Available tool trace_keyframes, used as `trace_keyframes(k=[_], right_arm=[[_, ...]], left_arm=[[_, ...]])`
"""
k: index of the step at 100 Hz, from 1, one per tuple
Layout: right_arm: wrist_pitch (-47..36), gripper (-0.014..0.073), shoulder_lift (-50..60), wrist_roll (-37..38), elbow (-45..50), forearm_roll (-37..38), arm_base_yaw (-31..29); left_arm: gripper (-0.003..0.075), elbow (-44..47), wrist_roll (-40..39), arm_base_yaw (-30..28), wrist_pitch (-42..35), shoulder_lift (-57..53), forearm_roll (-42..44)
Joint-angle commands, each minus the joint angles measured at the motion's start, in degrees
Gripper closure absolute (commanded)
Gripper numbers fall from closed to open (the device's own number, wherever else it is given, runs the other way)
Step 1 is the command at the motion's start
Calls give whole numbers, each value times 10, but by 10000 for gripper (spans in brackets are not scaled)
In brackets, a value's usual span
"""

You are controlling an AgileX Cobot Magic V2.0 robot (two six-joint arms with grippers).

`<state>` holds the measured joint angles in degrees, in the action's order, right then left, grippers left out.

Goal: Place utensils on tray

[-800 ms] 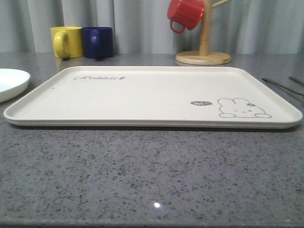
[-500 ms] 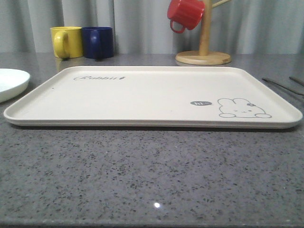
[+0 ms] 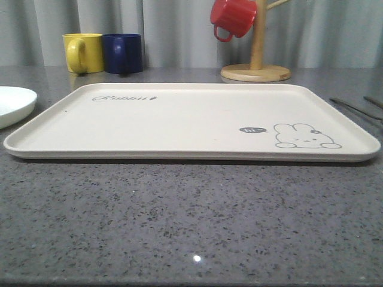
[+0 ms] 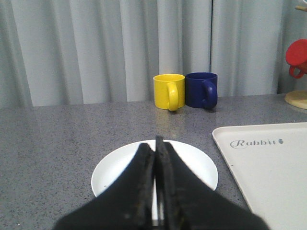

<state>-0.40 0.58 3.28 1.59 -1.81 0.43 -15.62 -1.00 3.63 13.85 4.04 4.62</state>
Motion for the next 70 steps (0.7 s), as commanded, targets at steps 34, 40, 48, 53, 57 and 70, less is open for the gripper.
trace_keyframes(k=[34,40,48,53,57,70], right_arm=[[-48,662,13,-3,-11,-1,-3],[-48,662,13,-3,-11,-1,-3],[-48,662,13,-3,-11,-1,-3],[-48,662,13,-3,-11,-1,-3],[-48,662,13,-3,-11,-1,-3],[-48,662,13,-3,-11,-1,-3]], left_arm=[[738,-350,-4,-1,267,299,27],[738,-388,-1,-1,296,344,27],[738,-421,-1,-1,318,390,27],[738,-435,-1,-1,322,416,27],[738,-442,-1,-1,324,435,27],[738,-447,-1,-1,327,476,27]])
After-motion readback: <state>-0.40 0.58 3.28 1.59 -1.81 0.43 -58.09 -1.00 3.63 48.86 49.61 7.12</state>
